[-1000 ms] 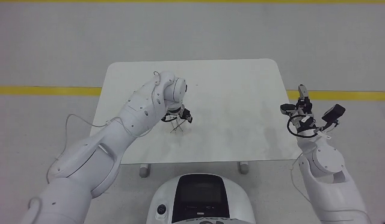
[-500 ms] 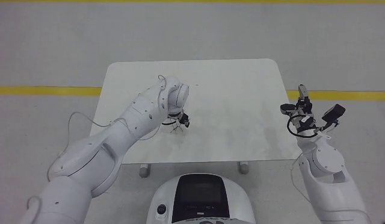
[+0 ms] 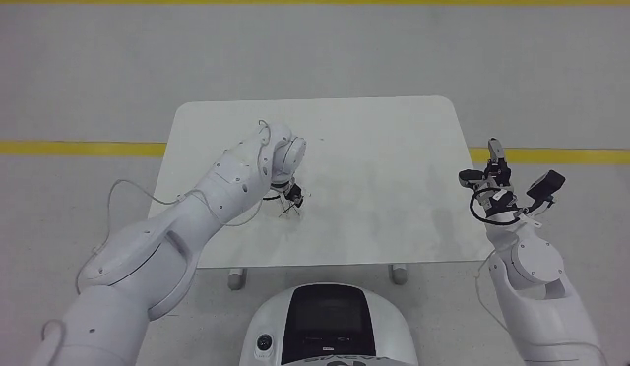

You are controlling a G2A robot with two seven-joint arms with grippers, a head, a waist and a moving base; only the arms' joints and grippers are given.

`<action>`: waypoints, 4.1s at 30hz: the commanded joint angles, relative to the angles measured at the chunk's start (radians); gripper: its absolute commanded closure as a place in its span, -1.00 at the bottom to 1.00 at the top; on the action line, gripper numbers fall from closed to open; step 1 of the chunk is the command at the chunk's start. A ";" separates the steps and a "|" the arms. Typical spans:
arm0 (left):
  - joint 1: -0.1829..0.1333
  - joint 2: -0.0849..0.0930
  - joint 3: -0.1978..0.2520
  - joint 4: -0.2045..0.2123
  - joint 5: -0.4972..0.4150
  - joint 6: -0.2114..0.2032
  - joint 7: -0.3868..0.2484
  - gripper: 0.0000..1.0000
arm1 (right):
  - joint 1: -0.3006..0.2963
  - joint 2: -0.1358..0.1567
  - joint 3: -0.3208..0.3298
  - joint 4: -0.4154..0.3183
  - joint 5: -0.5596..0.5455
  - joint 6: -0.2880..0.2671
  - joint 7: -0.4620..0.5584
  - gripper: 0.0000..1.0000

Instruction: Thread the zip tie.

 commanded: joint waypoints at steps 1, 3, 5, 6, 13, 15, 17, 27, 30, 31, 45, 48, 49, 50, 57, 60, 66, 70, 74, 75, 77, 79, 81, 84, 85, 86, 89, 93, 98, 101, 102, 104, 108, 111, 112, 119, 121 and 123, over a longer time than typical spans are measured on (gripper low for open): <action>0.000 0.000 0.000 0.000 0.000 0.000 0.000 -1.00 | 0.000 0.000 0.000 0.000 0.000 0.000 0.000 -1.00; 0.003 0.000 -0.001 -0.010 -0.010 -0.018 0.002 -1.00 | 0.000 0.000 0.000 0.000 0.000 0.000 0.000 -1.00; 0.006 0.004 -0.006 -0.009 -0.026 -0.074 0.000 -1.00 | 0.000 0.000 0.000 0.000 0.000 0.000 0.000 -1.00; 0.005 0.006 -0.003 -0.007 -0.020 -0.081 0.000 -1.00 | 0.000 0.000 0.000 0.000 0.000 0.000 0.000 -1.00; 0.002 0.006 0.000 -0.004 -0.002 -0.059 0.006 -1.00 | 0.000 0.000 0.000 0.000 0.000 0.000 0.000 -1.00; 0.005 0.006 -0.003 -0.008 -0.010 -0.064 0.014 -1.00 | 0.000 0.000 0.000 0.000 0.000 0.000 0.000 -1.00; 0.012 0.011 -0.012 -0.003 -0.023 -0.091 0.033 -1.00 | 0.000 0.000 0.000 0.000 0.000 0.000 0.000 -1.00; 0.013 0.014 -0.013 -0.004 -0.018 -0.098 0.035 -1.00 | 0.000 0.000 0.000 0.000 0.000 0.000 0.000 -1.00; 0.013 0.014 -0.013 -0.004 -0.018 -0.098 0.035 -1.00 | 0.000 0.000 0.000 0.000 0.000 0.000 0.000 -1.00; 0.013 0.014 -0.013 -0.004 -0.018 -0.098 0.035 -1.00 | 0.000 0.000 0.000 0.000 0.000 0.000 0.000 -1.00; 0.013 0.014 -0.013 -0.004 -0.018 -0.098 0.035 -1.00 | 0.000 0.000 0.000 0.000 0.000 0.000 0.000 -1.00; 0.017 0.014 -0.017 -0.002 -0.031 -0.101 0.038 -1.00 | 0.000 0.000 0.000 0.000 0.000 0.000 0.000 -1.00; 0.021 0.016 -0.028 0.004 -0.054 -0.102 0.044 -1.00 | 0.000 0.000 0.000 0.000 0.000 0.000 0.000 -1.00; 0.022 0.018 -0.036 0.008 -0.066 -0.111 0.048 -1.00 | 0.000 0.000 0.000 0.000 0.000 0.000 0.000 -1.00; 0.021 0.026 -0.059 0.020 -0.120 -0.072 0.003 -1.00 | 0.000 0.000 0.000 0.000 0.000 0.000 0.000 -1.00; 0.020 0.026 -0.056 0.019 -0.110 -0.065 0.006 -1.00 | 0.000 0.000 0.000 0.000 0.000 0.000 0.000 -1.00; 0.021 0.026 -0.056 0.018 -0.109 -0.064 0.012 -1.00 | 0.000 0.000 0.000 0.000 0.000 0.000 0.000 -1.00; 0.024 0.033 -0.065 0.002 -0.113 -0.048 0.013 -1.00 | 0.000 0.000 0.000 0.000 0.000 0.000 0.000 -1.00; 0.024 0.043 -0.077 -0.020 -0.113 -0.030 0.000 -0.58 | 0.000 0.000 0.000 0.000 0.000 0.000 0.000 -1.00; 0.025 0.046 -0.079 -0.025 -0.113 -0.026 0.000 -0.36 | 0.000 0.000 0.000 0.000 0.000 0.000 0.000 -1.00; 0.028 0.052 -0.082 -0.038 -0.114 -0.021 0.000 0.02 | 0.000 0.000 0.000 0.000 0.000 0.000 0.000 -1.00; 0.031 0.057 -0.084 -0.052 -0.115 -0.020 0.000 0.06 | 0.000 0.000 0.000 0.000 0.000 0.000 0.000 -1.00; 0.033 0.061 -0.085 -0.060 -0.115 -0.018 0.000 0.24 | 0.000 0.000 0.000 0.000 0.000 0.000 0.000 -1.00; 0.039 0.065 -0.085 -0.070 -0.116 -0.019 0.000 0.30 | 0.000 0.000 0.000 0.000 0.000 0.000 0.000 -1.00; 0.041 0.065 -0.083 -0.073 -0.117 -0.020 0.001 0.32 | 0.000 0.000 0.000 0.000 0.000 0.000 0.000 -1.00; 0.043 0.065 -0.082 -0.076 -0.116 -0.020 0.004 0.34 | 0.000 0.000 0.000 0.000 0.000 0.000 0.000 -1.00; 0.047 0.064 -0.075 -0.080 -0.111 -0.032 0.017 0.40 | 0.000 0.000 0.000 0.000 0.000 0.000 0.000 -1.00; 0.046 0.059 -0.061 -0.066 -0.101 -0.043 0.022 0.38 | 0.000 0.000 0.000 0.000 0.000 0.000 0.000 -1.00; 0.043 0.047 -0.046 -0.040 -0.106 -0.054 0.039 0.38 | 0.000 0.000 0.000 0.000 0.000 0.000 0.000 -1.00; 0.036 0.035 -0.042 -0.025 -0.122 -0.059 0.060 0.34 | 0.000 0.000 0.000 0.000 0.000 0.000 0.000 -1.00; 0.034 0.032 -0.041 -0.021 -0.127 -0.062 0.065 0.32 | 0.000 0.000 0.000 0.000 0.000 0.000 0.000 -1.00; 0.027 0.025 -0.038 -0.011 -0.134 -0.062 0.073 0.32 | 0.000 0.000 0.000 0.000 0.000 0.000 0.000 -1.00; 0.022 0.009 -0.025 0.019 -0.142 -0.058 0.093 0.38 | 0.000 0.000 0.000 0.000 0.000 0.000 0.000 -1.00; 0.018 -0.008 -0.010 0.059 -0.155 -0.070 0.092 0.38 | 0.000 0.000 0.000 0.000 0.000 0.000 0.000 -1.00; 0.017 -0.013 -0.006 0.073 -0.159 -0.073 0.096 0.36 | 0.000 0.000 0.000 0.000 0.000 0.000 0.000 -1.00; 0.003 -0.051 0.019 0.163 -0.178 -0.086 0.122 0.40 | 0.000 0.000 0.000 0.000 0.000 0.000 0.000 -1.00; -0.002 -0.062 0.023 0.190 -0.186 -0.086 0.129 0.38 | 0.000 0.000 0.000 0.000 0.000 0.000 0.000 -1.00; -0.006 -0.072 0.027 0.214 -0.194 -0.087 0.138 0.42 | 0.000 0.000 0.000 0.000 0.000 0.000 0.000 -1.00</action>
